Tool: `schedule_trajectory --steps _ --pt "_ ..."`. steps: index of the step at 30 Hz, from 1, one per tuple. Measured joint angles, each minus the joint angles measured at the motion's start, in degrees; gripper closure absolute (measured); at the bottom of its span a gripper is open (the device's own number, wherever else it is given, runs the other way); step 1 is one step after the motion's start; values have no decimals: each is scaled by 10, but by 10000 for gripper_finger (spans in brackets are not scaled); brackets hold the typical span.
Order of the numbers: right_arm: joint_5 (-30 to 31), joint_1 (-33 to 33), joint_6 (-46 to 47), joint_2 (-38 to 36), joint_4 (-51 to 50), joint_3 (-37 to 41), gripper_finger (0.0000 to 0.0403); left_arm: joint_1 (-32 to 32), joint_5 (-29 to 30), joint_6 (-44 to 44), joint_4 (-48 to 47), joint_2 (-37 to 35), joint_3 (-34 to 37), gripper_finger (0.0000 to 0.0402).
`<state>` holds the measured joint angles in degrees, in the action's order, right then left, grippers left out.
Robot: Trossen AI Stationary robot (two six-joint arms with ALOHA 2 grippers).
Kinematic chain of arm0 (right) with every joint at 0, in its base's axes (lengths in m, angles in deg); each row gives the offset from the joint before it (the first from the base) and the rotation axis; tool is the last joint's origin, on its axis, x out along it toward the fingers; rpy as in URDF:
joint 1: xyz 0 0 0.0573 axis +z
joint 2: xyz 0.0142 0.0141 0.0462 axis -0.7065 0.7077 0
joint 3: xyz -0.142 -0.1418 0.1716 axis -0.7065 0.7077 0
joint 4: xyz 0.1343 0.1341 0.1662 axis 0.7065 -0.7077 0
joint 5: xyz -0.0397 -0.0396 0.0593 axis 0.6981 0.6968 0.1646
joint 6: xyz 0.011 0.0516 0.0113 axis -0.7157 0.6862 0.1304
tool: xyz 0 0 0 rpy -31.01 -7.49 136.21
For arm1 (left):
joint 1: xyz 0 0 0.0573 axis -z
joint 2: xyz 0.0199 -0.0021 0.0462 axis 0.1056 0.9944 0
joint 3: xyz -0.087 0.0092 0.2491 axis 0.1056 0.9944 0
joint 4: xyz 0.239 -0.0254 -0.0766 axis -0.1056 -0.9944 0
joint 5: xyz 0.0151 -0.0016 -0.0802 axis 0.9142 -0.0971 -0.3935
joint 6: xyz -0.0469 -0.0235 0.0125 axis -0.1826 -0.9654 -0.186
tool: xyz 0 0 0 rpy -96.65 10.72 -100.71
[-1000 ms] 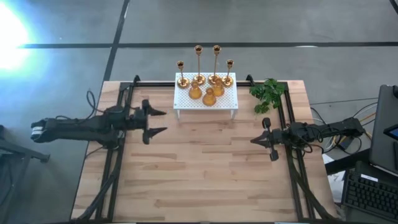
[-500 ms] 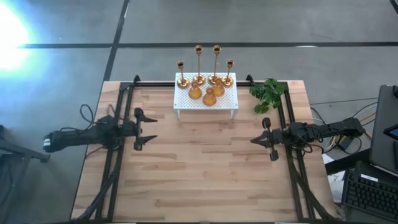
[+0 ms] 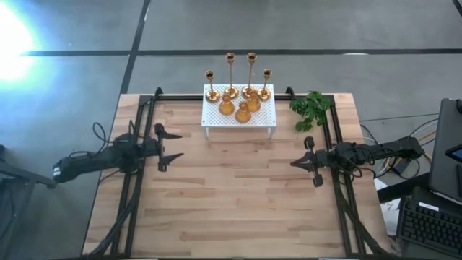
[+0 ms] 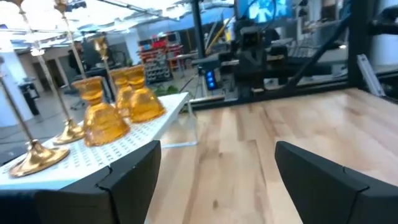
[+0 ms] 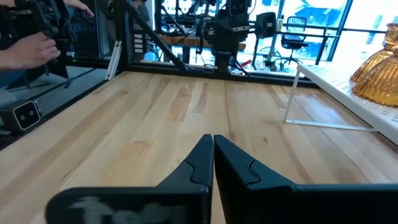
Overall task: Pick & Place candle stick holders
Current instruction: Return to Home Position
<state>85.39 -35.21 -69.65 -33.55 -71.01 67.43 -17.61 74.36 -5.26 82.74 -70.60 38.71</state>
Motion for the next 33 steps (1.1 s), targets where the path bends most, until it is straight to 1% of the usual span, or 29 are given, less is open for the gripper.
schedule_trajectory --steps 7,33 --pt "0 0 0 -1 0 0 394 -6 0 -32 -1 0 0 83" --pt "0 0 0 -1 0 0 394 -6 0 -34 5 5 1 83"
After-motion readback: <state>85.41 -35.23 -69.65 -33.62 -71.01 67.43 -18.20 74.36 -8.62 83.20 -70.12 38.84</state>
